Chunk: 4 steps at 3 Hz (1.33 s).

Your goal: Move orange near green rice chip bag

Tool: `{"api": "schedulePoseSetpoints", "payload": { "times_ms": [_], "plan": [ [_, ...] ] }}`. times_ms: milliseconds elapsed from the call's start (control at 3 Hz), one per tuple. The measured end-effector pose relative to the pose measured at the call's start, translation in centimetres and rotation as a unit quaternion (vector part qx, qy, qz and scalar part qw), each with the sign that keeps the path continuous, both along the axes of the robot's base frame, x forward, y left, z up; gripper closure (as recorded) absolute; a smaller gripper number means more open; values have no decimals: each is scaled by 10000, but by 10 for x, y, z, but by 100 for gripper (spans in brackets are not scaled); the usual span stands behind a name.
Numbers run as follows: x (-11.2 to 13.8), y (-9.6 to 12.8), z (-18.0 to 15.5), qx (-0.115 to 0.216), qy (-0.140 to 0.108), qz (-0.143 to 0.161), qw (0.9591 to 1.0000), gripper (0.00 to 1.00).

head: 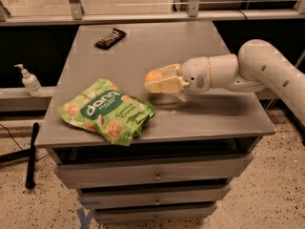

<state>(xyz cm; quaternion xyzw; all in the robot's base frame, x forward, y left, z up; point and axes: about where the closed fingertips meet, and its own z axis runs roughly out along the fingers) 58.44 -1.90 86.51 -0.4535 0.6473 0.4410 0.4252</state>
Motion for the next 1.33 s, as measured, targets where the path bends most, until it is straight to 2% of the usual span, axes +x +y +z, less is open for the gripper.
{"api": "schedulePoseSetpoints", "payload": {
  "times_ms": [333,667,1333],
  "plan": [
    [-1,-6,-1,81,124,59,9999,15],
    [-3,-8,-3,143,225,101,9996,0],
    [1,-19,6,178,153,4,9997,0]
  ]
}}
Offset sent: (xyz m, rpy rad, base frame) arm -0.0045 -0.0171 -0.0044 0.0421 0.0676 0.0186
